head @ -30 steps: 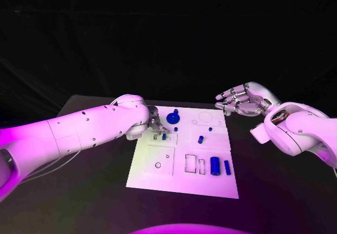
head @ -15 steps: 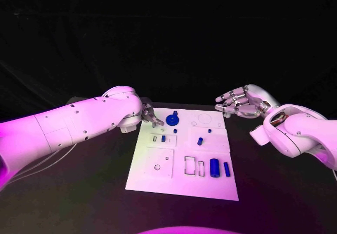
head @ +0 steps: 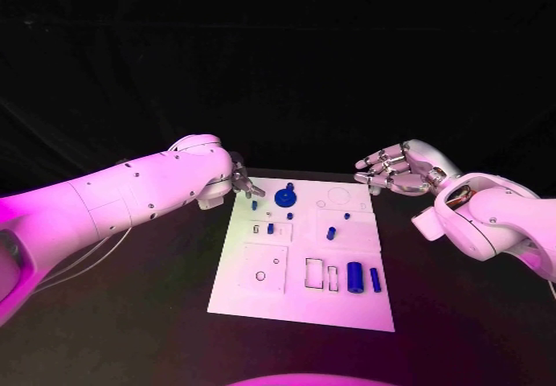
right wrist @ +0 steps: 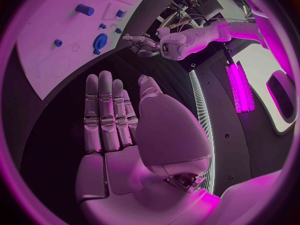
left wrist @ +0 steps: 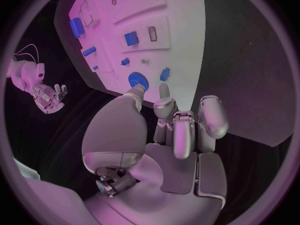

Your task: Assemble the parts on the task board

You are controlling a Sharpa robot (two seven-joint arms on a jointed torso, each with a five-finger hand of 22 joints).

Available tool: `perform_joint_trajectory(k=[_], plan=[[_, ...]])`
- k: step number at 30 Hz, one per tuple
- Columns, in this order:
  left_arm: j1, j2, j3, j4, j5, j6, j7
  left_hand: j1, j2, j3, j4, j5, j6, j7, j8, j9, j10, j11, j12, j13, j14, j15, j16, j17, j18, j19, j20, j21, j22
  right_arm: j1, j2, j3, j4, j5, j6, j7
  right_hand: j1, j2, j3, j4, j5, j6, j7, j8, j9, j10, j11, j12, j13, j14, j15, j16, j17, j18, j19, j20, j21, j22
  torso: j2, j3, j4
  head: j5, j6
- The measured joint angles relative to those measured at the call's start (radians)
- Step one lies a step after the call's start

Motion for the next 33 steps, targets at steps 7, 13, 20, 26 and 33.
perform_joint_trajectory(k=[7, 13, 20, 26, 33], plan=[[-0.001, 0.042, -0.003, -0.067, -0.013, 0.002, 0.003, -0.009, 0.009, -0.043, 0.001, 0.0, -0.014, 0.014, -0.032, -0.021, -0.021, 0.014, -0.012, -0.014, 0.002, 0.009, -0.006, 0.0, 0.0, -0.016, 0.008, -0.012, -0.021, -0.001, 0.001, 0.0, -0.001, 0.001, 0.0, 0.0, 0.0, 0.0, 0.0, 0.0, 0.0, 0.0, 0.0, 0.0, 0.0, 0.0, 0.0, 0.0, -0.001, 0.0, 0.0, 0.0, 0.0, 0.0, 0.0, 0.0, 0.0, -0.001, 0.003, -0.0012, -0.0022, 0.0, 0.007], [-0.002, 0.06, -0.005, -0.098, -0.021, 0.004, 0.005, -0.016, 0.016, -0.071, 0.0, 0.0, -0.015, 0.015, -0.041, -0.028, -0.028, 0.014, -0.012, -0.016, 0.0, 0.014, -0.006, 0.0, 0.0, -0.019, 0.012, -0.016, -0.024, -0.001, 0.001, 0.0, -0.001, 0.001, 0.0, 0.0, 0.0, 0.0, 0.0, 0.0, 0.0, 0.0, 0.0, 0.0, 0.0, 0.0, 0.0, 0.0, -0.001, 0.0, 0.0, 0.0, 0.0, 0.0, 0.0, 0.0, 0.0, -0.001, 0.006, -0.0015, -0.0051, 0.0, 0.007], [-0.003, 0.073, -0.006, -0.118, -0.022, 0.018, 0.007, -0.02, 0.02, -0.084, 0.001, 0.0, -0.015, 0.015, -0.046, -0.031, -0.028, 0.014, -0.012, -0.016, 0.0, 0.014, -0.006, 0.0, 0.0, -0.019, 0.012, -0.016, -0.024, -0.002, 0.002, 0.0, -0.001, 0.001, 0.0, 0.0, 0.0, 0.0, 0.0, 0.0, 0.0, 0.0, 0.0, 0.0, 0.0, 0.0, 0.0, 0.0, -0.001, 0.0, 0.0, 0.0, 0.0, 0.0, 0.0, 0.0, 0.0, -0.001, 0.007, -0.0017, -0.0056, 0.002, 0.005], [-0.006, 0.082, -0.009, -0.132, -0.019, 0.039, 0.007, -0.01, 0.03, -0.096, -0.004, 0.0, -0.015, 0.015, -0.05, -0.034, -0.032, 0.018, -0.012, -0.016, 0.0, 0.014, -0.006, 0.0, 0.0, -0.019, 0.012, -0.016, -0.023, -0.002, 0.003, 0.0, -0.001, 0.001, 0.0, 0.001, 0.0, 0.0, 0.0, 0.0, 0.0, 0.0, 0.0, 0.0, 0.0, 0.0, 0.0, 0.0, -0.001, 0.0, 0.0, 0.0, 0.0, 0.0, 0.0, 0.0, 0.0, -0.001, 0.007, -0.0021, -0.0056, 0.004, 0.003], [-0.008, 0.086, -0.011, -0.147, -0.019, 0.062, 0.008, -0.002, 0.038, -0.105, -0.003, 0.0, -0.015, 0.015, -0.055, -0.038, -0.043, 0.018, -0.015, -0.024, 0.003, 0.017, -0.006, 0.0, 0.0, -0.023, 0.015, -0.02, -0.029, -0.002, 0.003, 0.0, 0.001, 0.001, 0.0, 0.001, 0.0, 0.0, 0.0, 0.0, 0.0, 0.001, -0.001, 0.0, 0.0, 0.0, 0.0, 0.0, -0.001, 0.0, 0.0, 0.0, 0.0, 0.0, 0.0, 0.0, 0.0, -0.001, 0.007, -0.0021, -0.0054, 0.004, 0.004]])
